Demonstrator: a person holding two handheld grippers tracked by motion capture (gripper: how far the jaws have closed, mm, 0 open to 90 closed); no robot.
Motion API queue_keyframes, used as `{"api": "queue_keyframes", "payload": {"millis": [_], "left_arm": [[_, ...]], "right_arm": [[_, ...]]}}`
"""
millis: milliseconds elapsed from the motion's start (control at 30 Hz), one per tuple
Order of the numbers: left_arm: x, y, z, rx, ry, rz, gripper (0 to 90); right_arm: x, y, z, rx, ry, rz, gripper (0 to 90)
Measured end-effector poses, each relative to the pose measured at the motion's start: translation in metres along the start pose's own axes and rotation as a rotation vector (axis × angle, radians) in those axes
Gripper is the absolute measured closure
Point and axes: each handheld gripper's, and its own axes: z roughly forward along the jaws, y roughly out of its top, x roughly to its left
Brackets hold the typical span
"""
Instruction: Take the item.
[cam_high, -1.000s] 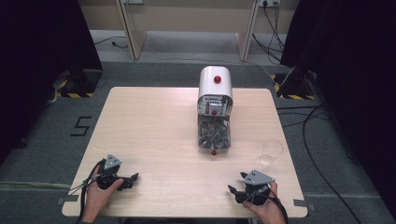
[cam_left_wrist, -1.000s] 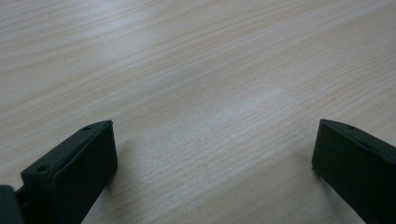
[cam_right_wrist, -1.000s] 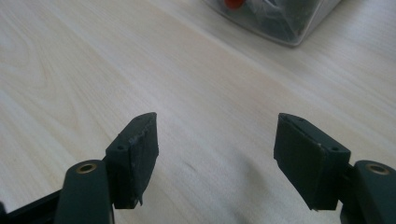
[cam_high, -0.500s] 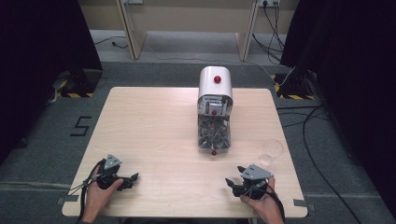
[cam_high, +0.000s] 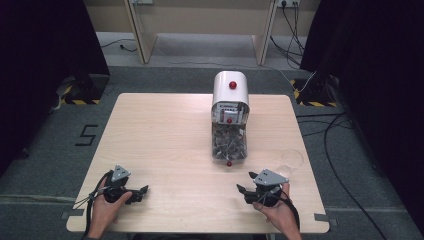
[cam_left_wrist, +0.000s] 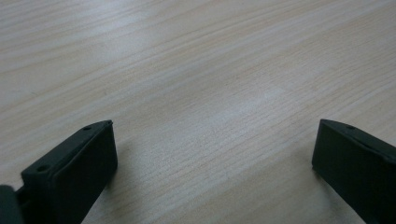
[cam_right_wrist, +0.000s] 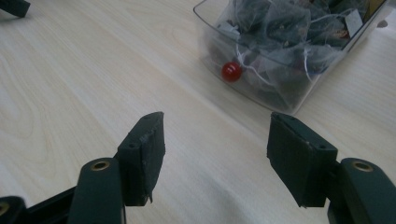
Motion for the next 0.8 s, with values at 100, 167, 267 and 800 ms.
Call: {"api": "queue_keyframes", "payload": {"millis": [100, 167, 267, 800], "left_arm": [[0.0, 0.0, 0.0, 0.0, 0.0, 0.0, 0.0], [0.0, 0.0, 0.0, 0.0, 0.0, 0.0, 0.0], [0.0, 0.0, 0.0, 0.0, 0.0, 0.0, 0.0], [0.0, 0.0, 0.0, 0.0, 0.0, 0.001, 0.0]], "right_arm": [[0.0, 0.009, 0.003, -0.011, -0.003, -0.011, 38.7], [0.0, 0.012, 0.003, -0.014, -0.004, -0.013, 38.8], [-0.001, 0.018, 0.006, -0.024, -0.005, -0.025, 39.3], [-0.01, 0.042, 0.017, -0.049, -0.02, -0.03, 41.1]]}}
